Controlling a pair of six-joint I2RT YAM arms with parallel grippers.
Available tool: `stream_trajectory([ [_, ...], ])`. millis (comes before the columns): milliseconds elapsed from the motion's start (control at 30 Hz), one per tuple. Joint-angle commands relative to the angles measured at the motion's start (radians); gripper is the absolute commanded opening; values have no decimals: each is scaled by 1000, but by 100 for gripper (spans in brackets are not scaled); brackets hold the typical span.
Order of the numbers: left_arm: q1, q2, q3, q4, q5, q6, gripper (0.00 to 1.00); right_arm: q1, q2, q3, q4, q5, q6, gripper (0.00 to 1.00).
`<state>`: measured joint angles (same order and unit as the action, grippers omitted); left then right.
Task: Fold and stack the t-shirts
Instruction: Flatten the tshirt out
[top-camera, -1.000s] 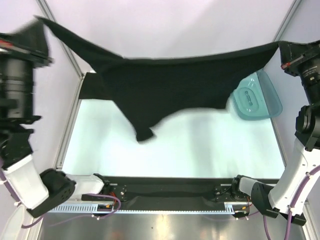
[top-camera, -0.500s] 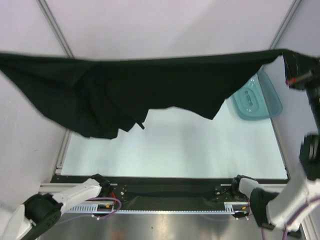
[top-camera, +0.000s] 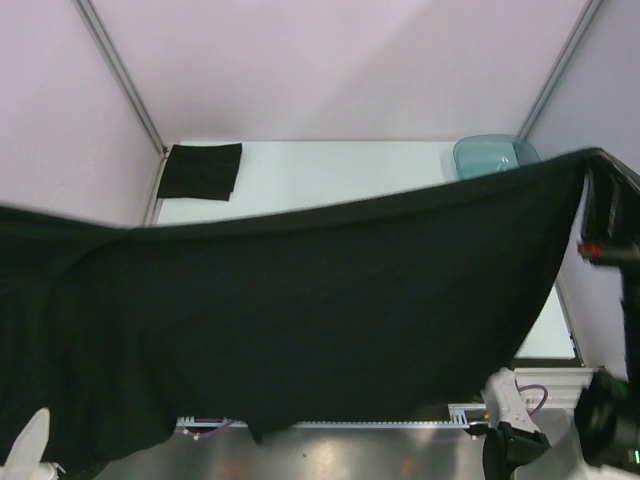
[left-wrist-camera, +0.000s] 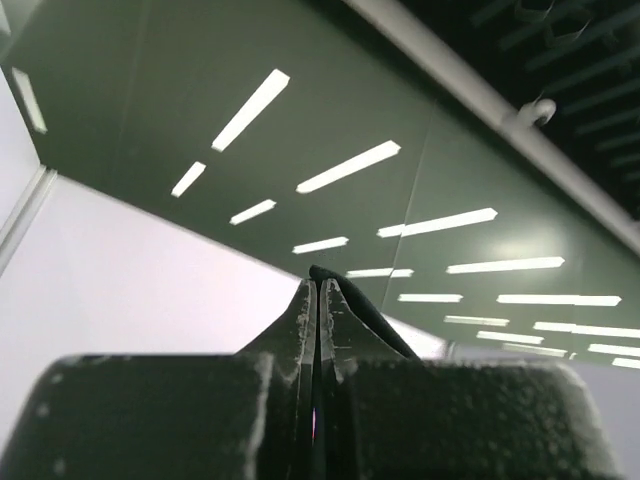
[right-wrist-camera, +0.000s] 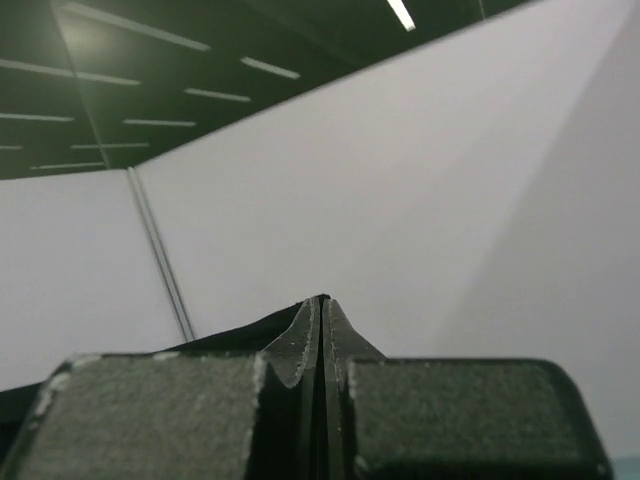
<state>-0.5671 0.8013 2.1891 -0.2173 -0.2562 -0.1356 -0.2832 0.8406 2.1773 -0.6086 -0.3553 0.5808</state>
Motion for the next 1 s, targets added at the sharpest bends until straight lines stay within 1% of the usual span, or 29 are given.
stream_trajectory([
  [0,4,122,-197,67,-35,82,0,-27,20,-255,94,39,33,0],
  [33,4,130,-253,109,-54,99,0,-31,0,-399,124,33,39,0],
  [67,4,151,-312,137,-64,112,0,-36,-9,-472,156,24,50,0],
  [100,4,165,-431,162,-77,125,0,-36,-14,-540,232,18,60,0],
  [133,6,182,-486,203,-118,134,0,-36,-15,-674,266,18,60,0],
  [167,7,217,-544,213,-141,134,0,-33,-11,-730,329,28,59,0],
  [200,9,232,-668,307,-153,166,0,-30,-3,-796,364,33,53,0],
  [233,30,257,-719,332,-176,156,0,-24,11,-854,404,41,47,0],
  [267,50,298,-767,355,-167,142,0,10,52,-954,462,67,41,0],
  [300,70,327,-861,416,-158,99,0,36,84,-991,487,87,18,0],
  [333,110,354,-908,450,-153,79,0,76,112,-1028,518,117,-30,0],
  [367,128,381,-952,485,-149,61,0,110,141,-1107,588,194,-54,0],
  [400,147,457,-1012,530,-144,32,0,171,214,-1141,654,222,-71,0],
  [433,177,496,-1034,550,-143,22,1,180,254,-1166,690,229,-82,0],
  [467,193,545,-1046,559,-126,10,0,191,305,-1183,769,237,-84,0],
  [500,231,620,-1060,584,-111,-16,0,200,392,-1201,800,243,-85,0],
  [567,262,712,-1059,613,-72,-33,0,202,501,-1189,874,240,-94,0],
  [600,277,752,-1013,586,-55,-50,0,207,611,-1156,888,245,-101,0],
  [633,295,836,-984,575,-49,-52,0,207,664,-1134,903,245,-104,0],
  [700,300,907,-915,576,-61,-33,0,205,777,-1073,935,214,-122,0],
  [733,305,958,-892,575,-60,-30,0,207,870,-998,935,204,-128,0],
  [800,311,1004,-821,547,-57,-29,0,210,958,-930,935,176,-145,0],
  [833,314,1019,-803,544,-58,-27,0,211,1026,-854,926,171,-151,0],
  [967,317,1117,-666,490,-28,-27,0,211,1152,-700,862,162,-156,0],
])
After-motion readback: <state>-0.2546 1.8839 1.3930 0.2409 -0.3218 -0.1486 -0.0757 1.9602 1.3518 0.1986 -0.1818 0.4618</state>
